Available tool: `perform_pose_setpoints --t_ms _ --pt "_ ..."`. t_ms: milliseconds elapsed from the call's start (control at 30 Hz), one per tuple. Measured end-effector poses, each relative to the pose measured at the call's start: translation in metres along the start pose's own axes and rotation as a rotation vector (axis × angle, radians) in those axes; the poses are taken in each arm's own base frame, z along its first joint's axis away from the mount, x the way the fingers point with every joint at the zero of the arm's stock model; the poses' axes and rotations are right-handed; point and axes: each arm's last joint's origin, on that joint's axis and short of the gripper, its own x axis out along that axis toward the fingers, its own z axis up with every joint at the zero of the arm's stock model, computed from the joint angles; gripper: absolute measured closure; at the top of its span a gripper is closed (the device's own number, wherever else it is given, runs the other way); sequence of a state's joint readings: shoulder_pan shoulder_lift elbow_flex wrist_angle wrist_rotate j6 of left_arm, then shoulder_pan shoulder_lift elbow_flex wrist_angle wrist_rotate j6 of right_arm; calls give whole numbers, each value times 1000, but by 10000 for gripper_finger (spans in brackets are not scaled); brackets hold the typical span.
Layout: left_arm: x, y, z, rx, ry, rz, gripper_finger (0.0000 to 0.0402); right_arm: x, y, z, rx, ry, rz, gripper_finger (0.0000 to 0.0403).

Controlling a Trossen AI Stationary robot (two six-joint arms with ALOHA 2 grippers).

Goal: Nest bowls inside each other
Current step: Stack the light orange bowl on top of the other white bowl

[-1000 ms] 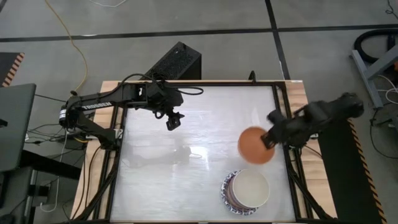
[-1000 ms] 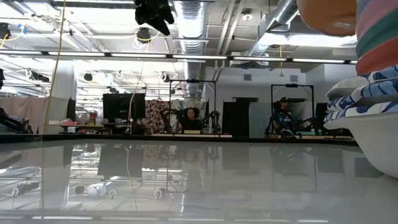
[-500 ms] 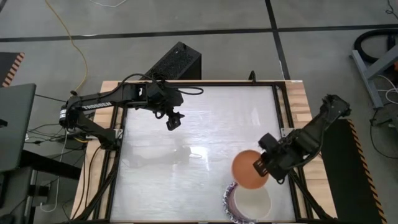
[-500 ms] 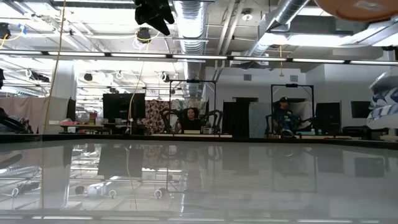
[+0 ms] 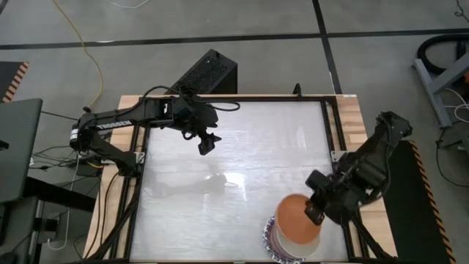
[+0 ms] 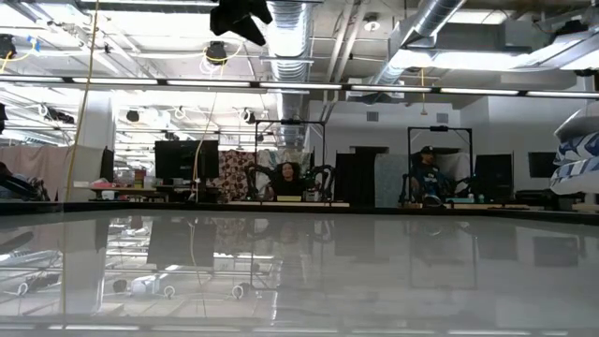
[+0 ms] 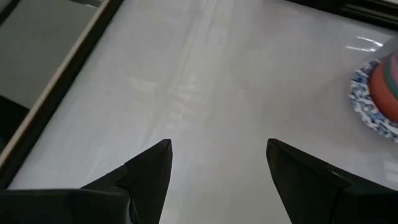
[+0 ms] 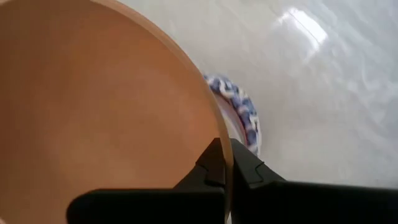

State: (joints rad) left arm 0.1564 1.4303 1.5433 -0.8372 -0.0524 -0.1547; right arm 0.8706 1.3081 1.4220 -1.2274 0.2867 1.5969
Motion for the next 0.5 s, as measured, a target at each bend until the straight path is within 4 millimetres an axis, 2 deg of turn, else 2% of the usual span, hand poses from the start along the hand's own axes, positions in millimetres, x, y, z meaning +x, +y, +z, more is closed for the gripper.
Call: perform_pose_setpoints --t_ms 233,500 --pt "3 1 -1 0 0 19 152 14 7 -25 32 29 -52 394" --pt "7 0 0 -5 -3 19 152 27 10 -35 58 87 -121 394"
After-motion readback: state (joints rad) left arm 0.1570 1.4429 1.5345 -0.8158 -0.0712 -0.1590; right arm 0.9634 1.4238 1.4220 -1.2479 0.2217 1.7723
